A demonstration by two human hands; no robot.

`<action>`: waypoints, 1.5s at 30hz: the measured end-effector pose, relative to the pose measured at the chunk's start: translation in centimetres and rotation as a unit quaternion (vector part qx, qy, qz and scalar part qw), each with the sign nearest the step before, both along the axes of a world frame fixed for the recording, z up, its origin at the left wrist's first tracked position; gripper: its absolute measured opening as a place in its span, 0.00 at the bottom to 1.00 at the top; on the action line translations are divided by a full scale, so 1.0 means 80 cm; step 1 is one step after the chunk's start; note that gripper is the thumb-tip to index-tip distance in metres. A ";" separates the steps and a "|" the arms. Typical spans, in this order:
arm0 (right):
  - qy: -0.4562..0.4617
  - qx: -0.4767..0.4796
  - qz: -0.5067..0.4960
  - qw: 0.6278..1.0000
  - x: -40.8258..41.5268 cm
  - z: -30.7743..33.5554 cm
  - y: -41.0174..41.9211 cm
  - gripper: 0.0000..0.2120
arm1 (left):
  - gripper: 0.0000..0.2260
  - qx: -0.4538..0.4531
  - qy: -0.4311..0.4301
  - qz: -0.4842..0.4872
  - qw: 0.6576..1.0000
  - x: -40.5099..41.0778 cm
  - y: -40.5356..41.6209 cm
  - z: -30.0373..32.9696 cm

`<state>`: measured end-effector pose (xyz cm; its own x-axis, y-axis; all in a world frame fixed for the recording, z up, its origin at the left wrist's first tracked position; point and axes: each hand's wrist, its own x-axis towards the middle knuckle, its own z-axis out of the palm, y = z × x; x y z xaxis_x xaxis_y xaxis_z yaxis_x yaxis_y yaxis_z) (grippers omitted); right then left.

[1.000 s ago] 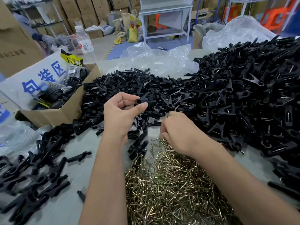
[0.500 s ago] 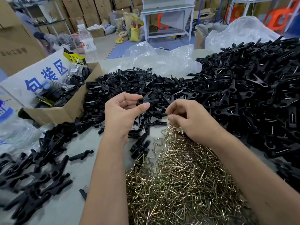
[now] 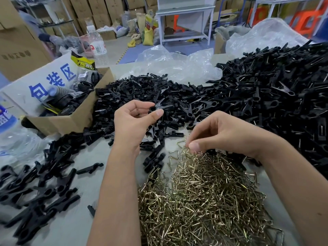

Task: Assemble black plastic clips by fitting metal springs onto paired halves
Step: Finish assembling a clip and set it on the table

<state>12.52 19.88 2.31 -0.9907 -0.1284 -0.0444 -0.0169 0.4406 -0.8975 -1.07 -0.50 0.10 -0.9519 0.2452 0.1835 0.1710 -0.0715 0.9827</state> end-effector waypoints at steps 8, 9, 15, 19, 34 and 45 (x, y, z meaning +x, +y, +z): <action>0.143 0.386 -0.109 0.905 -0.024 -0.037 -0.047 0.12 | 0.11 -0.003 0.004 -0.006 1.000 0.002 0.001 0.000; 0.132 0.398 -0.094 0.903 -0.025 -0.042 -0.050 0.13 | 0.11 -0.002 0.002 -0.006 1.000 0.002 0.001 0.000; 0.129 0.375 -0.089 0.914 -0.024 -0.044 -0.048 0.06 | 0.11 -0.001 0.004 -0.010 1.000 0.001 0.000 -0.002; 0.146 0.228 -0.159 0.949 -0.021 -0.043 -0.047 0.09 | 0.12 -0.017 0.029 -0.024 0.999 -0.002 -0.002 -0.004; 0.100 -0.300 -0.383 0.868 -0.023 -0.013 -0.038 0.04 | 0.14 -0.036 0.080 -0.153 0.984 0.012 0.009 0.002; 0.067 -0.326 -0.381 0.863 -0.025 -0.015 -0.053 0.05 | 0.14 -0.031 0.077 -0.180 0.980 0.017 0.014 0.006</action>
<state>10.48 15.67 1.11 -0.7885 0.6087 -0.0874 -0.0678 -0.2273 -0.9715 0.32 0.61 0.56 -0.7641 0.5747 0.2932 0.2932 -0.0955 0.9513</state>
